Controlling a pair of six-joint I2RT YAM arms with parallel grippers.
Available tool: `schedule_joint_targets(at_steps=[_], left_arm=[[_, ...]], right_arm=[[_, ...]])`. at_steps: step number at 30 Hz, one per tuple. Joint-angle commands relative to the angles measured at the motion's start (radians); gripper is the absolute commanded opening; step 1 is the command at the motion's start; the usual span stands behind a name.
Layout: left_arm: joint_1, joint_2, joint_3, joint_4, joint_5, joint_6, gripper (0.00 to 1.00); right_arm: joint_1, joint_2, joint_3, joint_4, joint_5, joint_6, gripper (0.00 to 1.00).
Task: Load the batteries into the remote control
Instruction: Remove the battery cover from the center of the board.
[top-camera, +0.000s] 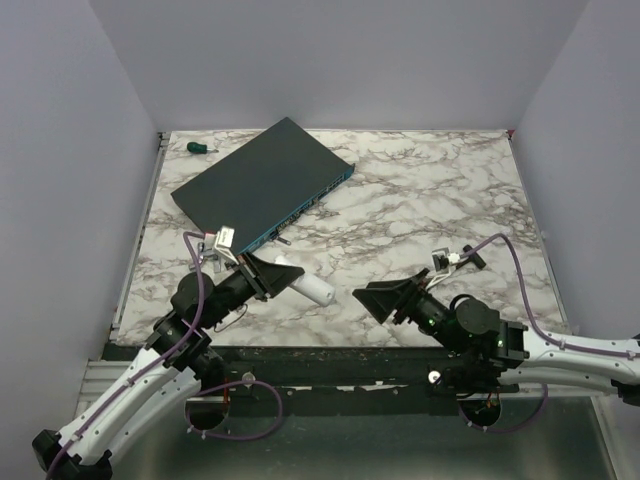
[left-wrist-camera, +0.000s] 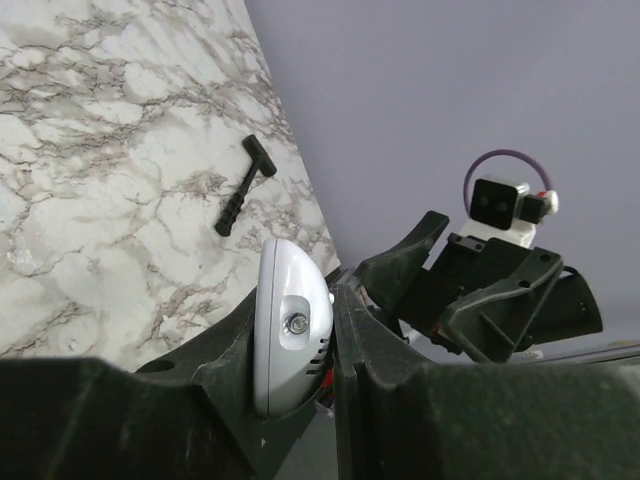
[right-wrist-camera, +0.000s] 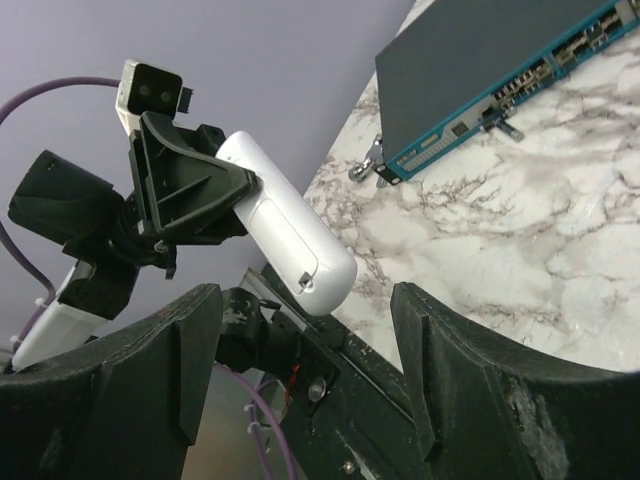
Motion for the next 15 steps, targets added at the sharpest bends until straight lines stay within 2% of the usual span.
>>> schedule_joint_targets(at_steps=[1, 5, 11, 15], left_arm=[[0.01, -0.027, -0.053, 0.145, 0.032, -0.077, 0.0], [0.012, -0.022, -0.053, 0.153, 0.064, -0.087, 0.0], [0.012, -0.041, -0.052, 0.157, 0.071, -0.087, 0.0], [0.013, -0.038, -0.051, 0.155, 0.075, -0.094, 0.0]], right_arm=[[0.001, 0.002, -0.058, 0.099, 0.005, 0.151, 0.75], [0.0, 0.033, -0.102, 0.159, 0.003, 0.241, 0.73], [0.001, 0.068, -0.162, 0.278, -0.011, 0.289, 0.59], [0.002, 0.079, -0.164, 0.295, -0.029, 0.291, 0.58]])
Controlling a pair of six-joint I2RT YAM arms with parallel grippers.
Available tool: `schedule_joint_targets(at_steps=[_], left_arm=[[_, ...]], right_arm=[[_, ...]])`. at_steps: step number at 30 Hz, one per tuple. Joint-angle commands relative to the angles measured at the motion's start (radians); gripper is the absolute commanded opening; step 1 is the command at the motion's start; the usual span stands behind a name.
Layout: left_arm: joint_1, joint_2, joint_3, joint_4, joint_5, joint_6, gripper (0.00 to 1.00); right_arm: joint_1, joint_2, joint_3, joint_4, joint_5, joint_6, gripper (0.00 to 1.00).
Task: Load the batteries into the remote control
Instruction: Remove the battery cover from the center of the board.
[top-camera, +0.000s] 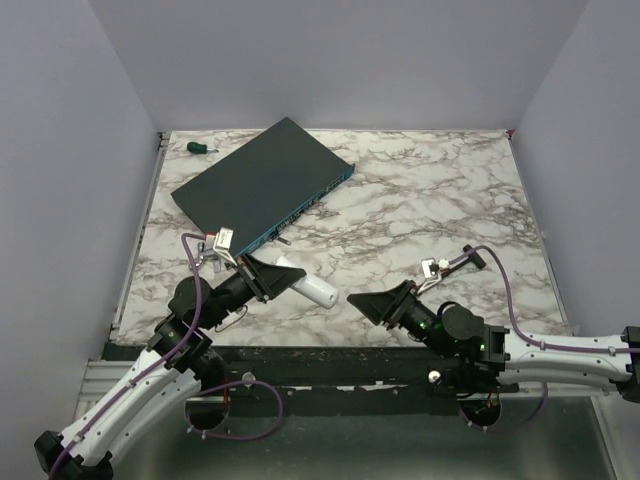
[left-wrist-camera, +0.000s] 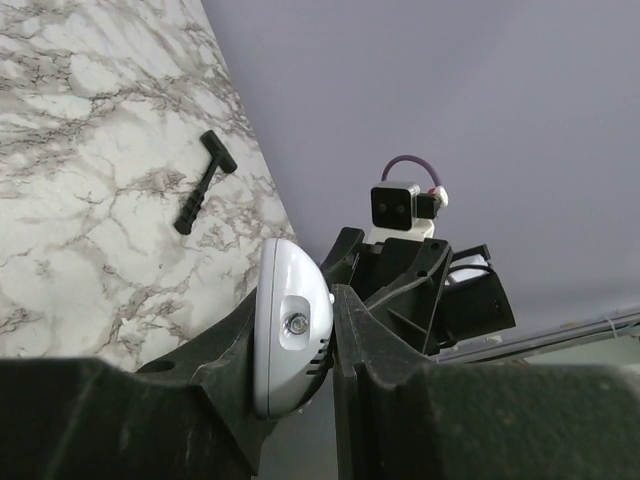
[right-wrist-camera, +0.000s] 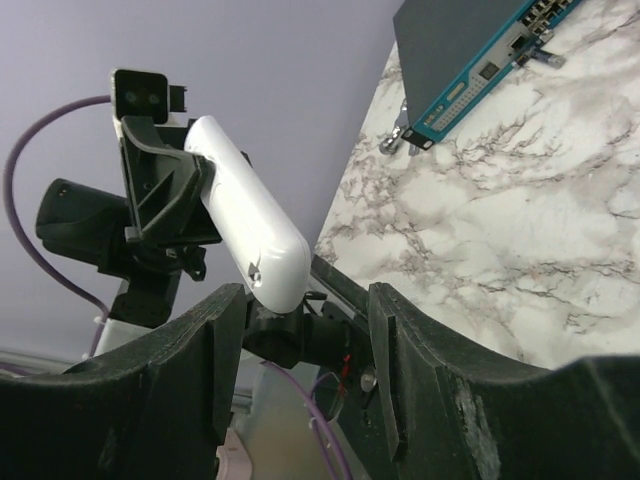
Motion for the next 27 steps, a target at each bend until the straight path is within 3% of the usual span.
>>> schedule_joint_targets(at_steps=[1, 7, 14, 27], left_arm=[[0.007, -0.006, 0.003, 0.046, 0.028, -0.018, 0.0], [0.006, 0.013, 0.002, 0.066, 0.042, -0.028, 0.0], [0.006, 0.021, 0.0, 0.088, 0.056, -0.045, 0.0], [0.006, 0.043, -0.008, 0.114, 0.073, -0.059, 0.0]], right_arm=[[0.0, 0.004, -0.01, 0.091, -0.019, 0.033, 0.58], [0.002, 0.009, -0.008, 0.112, -0.025, 0.02, 0.61], [0.0, 0.049, -0.007, 0.116, -0.036, 0.03, 0.56], [0.001, 0.12, -0.003, 0.207, -0.083, 0.016, 0.58]])
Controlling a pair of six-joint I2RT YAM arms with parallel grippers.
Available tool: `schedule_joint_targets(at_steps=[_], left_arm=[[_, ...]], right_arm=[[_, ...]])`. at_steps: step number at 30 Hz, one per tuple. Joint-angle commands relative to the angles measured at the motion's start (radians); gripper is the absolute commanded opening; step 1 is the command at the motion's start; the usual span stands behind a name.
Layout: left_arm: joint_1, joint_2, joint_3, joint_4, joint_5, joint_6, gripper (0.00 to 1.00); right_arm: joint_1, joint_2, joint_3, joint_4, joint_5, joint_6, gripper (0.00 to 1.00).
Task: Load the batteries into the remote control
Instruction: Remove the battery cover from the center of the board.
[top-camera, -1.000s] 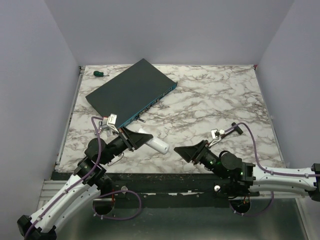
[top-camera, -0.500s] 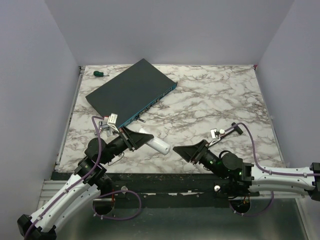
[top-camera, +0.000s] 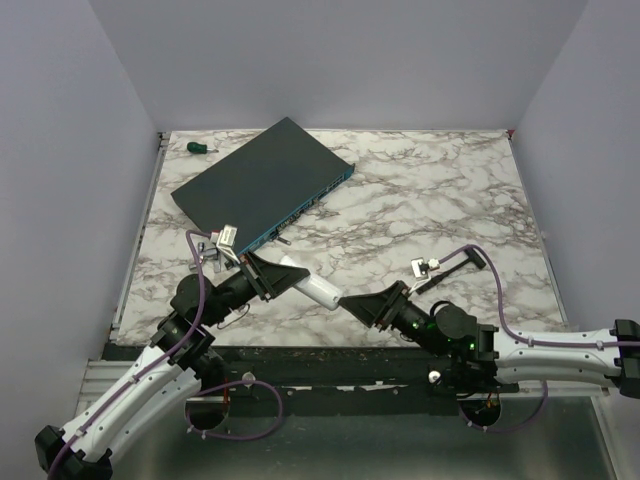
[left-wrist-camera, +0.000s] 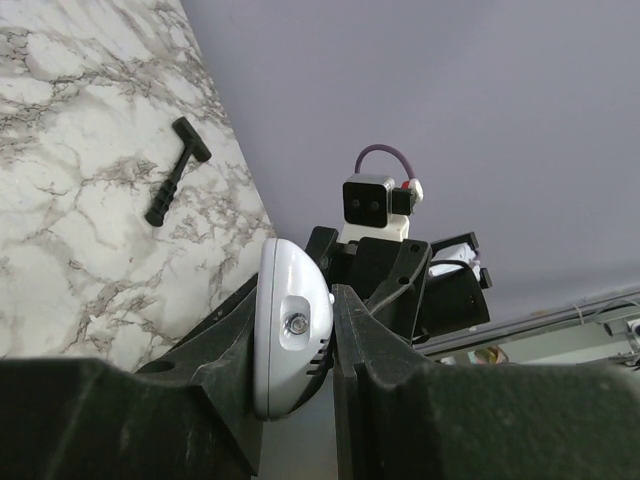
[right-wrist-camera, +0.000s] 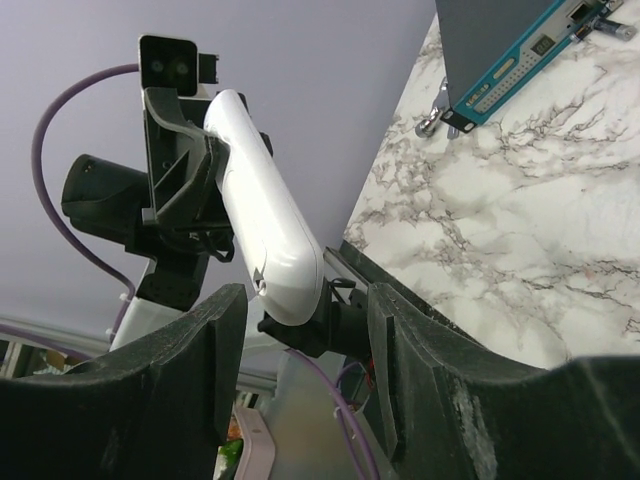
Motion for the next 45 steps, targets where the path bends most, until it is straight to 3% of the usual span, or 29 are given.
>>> schedule_joint_targets(at_steps=[1, 14, 45], left_arm=[[0.006, -0.002, -0.008, 0.046, 0.026, -0.009, 0.0], [0.006, -0.009, 0.01, 0.011, 0.009, 0.016, 0.0], [0.006, -0.003, -0.006, 0.042, 0.036, -0.001, 0.0]], right_arm=[[0.001, 0.007, -0.003, 0.048, -0.012, -0.006, 0.58], [0.0, -0.016, -0.031, 0.04, 0.01, 0.016, 0.5], [0.001, 0.042, -0.017, 0.074, 0.042, 0.02, 0.5]])
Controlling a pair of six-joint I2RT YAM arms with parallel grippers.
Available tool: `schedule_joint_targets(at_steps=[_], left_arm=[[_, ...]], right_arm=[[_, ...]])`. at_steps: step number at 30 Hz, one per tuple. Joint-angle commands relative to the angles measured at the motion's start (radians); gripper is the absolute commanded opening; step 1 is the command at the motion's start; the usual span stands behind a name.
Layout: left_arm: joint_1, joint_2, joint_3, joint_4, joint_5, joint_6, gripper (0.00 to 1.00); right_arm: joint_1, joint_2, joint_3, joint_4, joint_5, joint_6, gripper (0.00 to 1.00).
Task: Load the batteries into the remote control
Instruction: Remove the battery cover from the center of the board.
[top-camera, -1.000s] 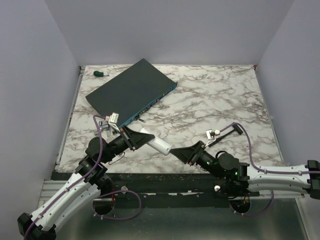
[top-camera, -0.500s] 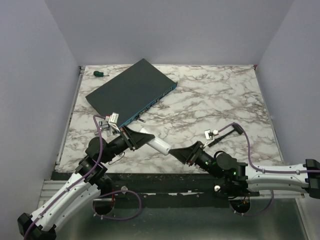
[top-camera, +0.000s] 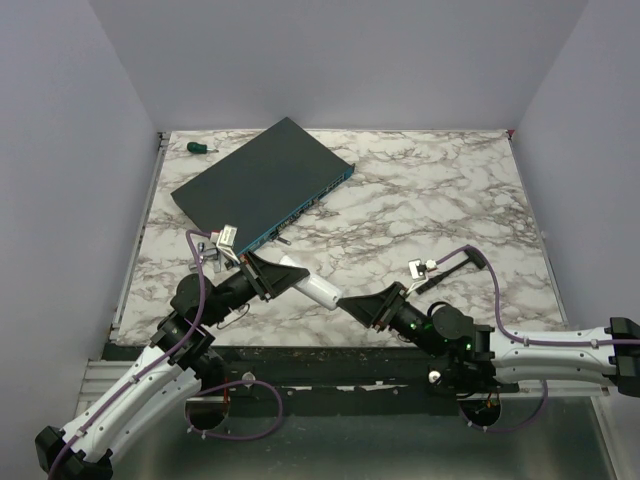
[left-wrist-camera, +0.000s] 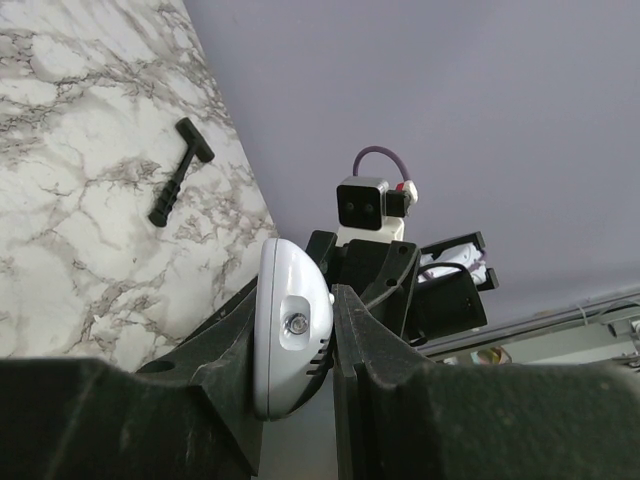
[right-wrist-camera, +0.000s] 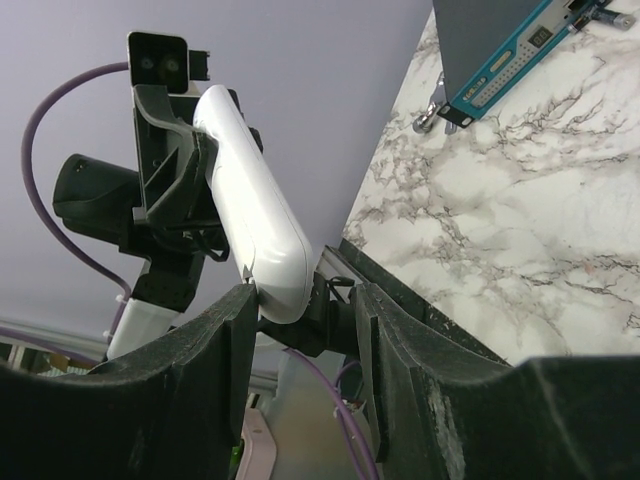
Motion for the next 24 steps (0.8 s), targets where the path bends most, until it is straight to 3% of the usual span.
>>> schedule_joint_targets(at_steps=[1, 24], left_arm=[[0.006, -0.004, -0.006, 0.047, 0.034, -0.006, 0.0], [0.008, 0.012, -0.013, 0.07, 0.047, -0.012, 0.0]], right_arm=[[0.001, 0.004, -0.004, 0.027, 0.046, 0.012, 0.5], [0.0, 0.013, -0.01, 0.053, 0.06, 0.007, 0.5]])
